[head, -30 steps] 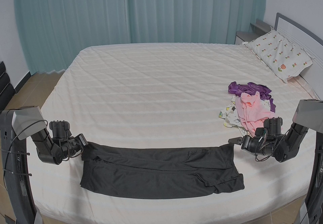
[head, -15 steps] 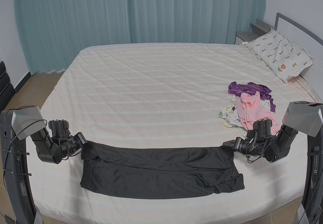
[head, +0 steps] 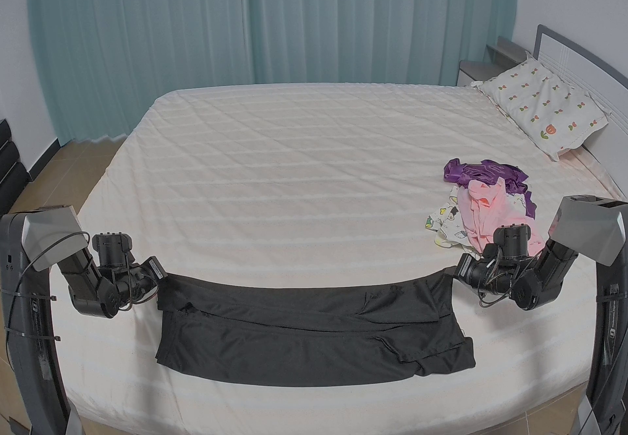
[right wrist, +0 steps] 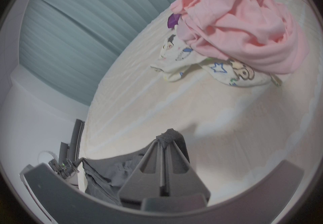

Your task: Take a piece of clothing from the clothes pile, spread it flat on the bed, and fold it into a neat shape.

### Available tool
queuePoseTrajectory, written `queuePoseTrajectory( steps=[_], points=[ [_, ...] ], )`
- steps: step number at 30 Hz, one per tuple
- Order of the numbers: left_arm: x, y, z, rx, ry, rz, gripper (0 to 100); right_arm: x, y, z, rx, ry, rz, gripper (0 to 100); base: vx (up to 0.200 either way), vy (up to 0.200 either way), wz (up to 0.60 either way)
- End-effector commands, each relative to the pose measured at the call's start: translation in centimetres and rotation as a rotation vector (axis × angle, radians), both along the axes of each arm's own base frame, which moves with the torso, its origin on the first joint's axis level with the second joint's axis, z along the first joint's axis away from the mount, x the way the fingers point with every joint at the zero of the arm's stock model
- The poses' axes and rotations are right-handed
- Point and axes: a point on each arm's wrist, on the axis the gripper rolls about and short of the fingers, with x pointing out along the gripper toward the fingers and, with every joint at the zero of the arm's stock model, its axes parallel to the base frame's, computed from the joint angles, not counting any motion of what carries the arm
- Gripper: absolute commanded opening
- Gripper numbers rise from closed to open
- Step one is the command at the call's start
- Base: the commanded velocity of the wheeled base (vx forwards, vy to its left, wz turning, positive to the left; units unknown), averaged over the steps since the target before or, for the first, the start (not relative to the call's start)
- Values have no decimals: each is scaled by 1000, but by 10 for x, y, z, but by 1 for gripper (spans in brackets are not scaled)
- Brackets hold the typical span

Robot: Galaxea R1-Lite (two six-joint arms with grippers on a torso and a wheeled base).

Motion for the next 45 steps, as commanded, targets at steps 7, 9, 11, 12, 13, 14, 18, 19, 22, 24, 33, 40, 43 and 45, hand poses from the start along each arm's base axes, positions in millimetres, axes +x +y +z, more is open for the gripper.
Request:
queuePoseTrajectory(
  steps=[7, 9, 11, 12, 13, 14, 18, 19, 22, 24, 33, 40, 43, 45],
  points=[
    [-2, 2, -2, -1, 8, 6, 0, 11, 0, -2, 19, -62, -19, 0, 0, 0, 0],
    [-2, 2, -2, -1, 8, 6, 0, 10, 0, -6, 19, -54, -17, 0, 0, 0, 0],
    [-2, 2, -3, 0, 9, 5, 0, 11, 0, -8, 18, -53, -19, 0, 0, 0, 0],
    [-2, 2, -3, 0, 9, 5, 0, 12, 0, -8, 18, -54, -19, 0, 0, 0, 0],
    [-2, 2, -4, 0, 12, 5, 0, 12, 1, -10, 7, -53, -28, 0, 0, 0, 0],
    [-2, 2, -5, 0, 14, 5, 0, 12, 1, -10, 1, -54, -34, 0, 0, 0, 0],
    [-2, 2, -4, 0, 14, 5, 0, 13, 0, -13, -7, -51, -43, 100, 0, 0, 0],
    [-3, 2, -4, -2, 15, 4, 0, 13, 0, -13, -6, -49, -44, 100, 0, 0, 0],
    [-3, 2, -4, -2, 15, 4, 100, 12, 0, -12, -6, -49, -44, 100, 0, 0, 0],
    [-2, 2, -3, -3, 11, 6, 100, 11, -1, -10, -5, -51, -48, 100, 0, 0, 0],
    [-8, 13, 15, -34, -22, 39, 100, 6, -4, 24, 6, -113, -59, 100, 0, 0, 0],
    [-48, 6, 35, -90, -1, -144, 100, -4, 0, 23, 4, -86, -47, 100, 0, 0, 0],
    [-64, 2, 40, -31, 12, -212, 100, -7, -1, 23, 3, -78, -48, 100, 0, 0, 0],
    [-73, -6, 38, 4, 40, -264, 100, -7, -1, 24, 4, -81, -48, 100, 0, 0, 0]
  ],
)
